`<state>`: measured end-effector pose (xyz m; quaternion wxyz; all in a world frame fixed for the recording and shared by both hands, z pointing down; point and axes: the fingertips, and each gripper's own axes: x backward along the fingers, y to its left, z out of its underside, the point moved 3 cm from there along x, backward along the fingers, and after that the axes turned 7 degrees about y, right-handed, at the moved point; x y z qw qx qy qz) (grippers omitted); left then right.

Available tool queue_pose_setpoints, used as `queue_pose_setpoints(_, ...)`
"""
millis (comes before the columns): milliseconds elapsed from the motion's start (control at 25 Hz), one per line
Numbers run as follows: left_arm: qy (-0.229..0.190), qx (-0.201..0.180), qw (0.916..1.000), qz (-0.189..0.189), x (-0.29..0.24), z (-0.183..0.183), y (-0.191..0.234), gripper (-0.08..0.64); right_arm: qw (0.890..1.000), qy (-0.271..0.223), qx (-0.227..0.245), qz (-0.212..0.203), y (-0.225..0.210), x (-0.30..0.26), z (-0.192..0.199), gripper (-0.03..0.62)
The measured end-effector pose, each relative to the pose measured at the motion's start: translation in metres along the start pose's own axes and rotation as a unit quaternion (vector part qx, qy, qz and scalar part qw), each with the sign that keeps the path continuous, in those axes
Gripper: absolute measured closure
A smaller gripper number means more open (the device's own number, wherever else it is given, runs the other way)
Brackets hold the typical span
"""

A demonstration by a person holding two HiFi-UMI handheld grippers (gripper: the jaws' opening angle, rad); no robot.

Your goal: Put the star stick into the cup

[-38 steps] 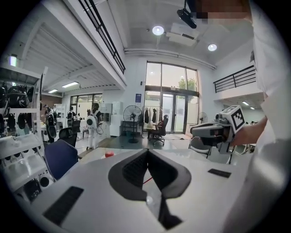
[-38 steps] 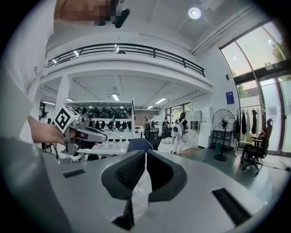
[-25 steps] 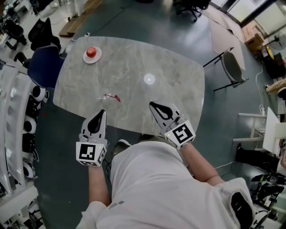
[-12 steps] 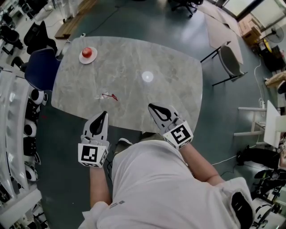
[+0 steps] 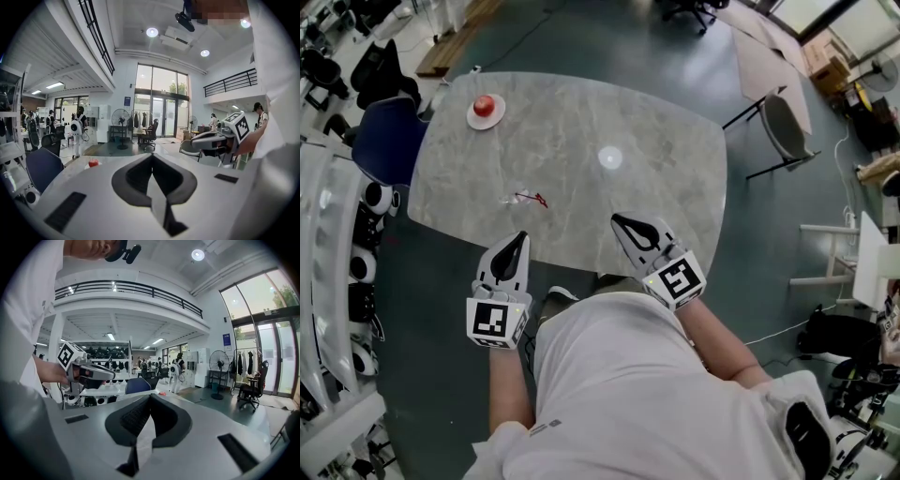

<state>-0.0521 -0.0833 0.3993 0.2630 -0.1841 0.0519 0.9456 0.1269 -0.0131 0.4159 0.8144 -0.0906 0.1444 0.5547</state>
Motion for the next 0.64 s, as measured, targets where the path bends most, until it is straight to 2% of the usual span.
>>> queue_pose_setpoints(640, 0.012, 0.008, 0.9999, -0.005, 0.0019, 0.008, 0.0046, 0.558, 1.0, 0.005, 0.002, -0.005, 0.0022, -0.0045, -0.0015, 0.58)
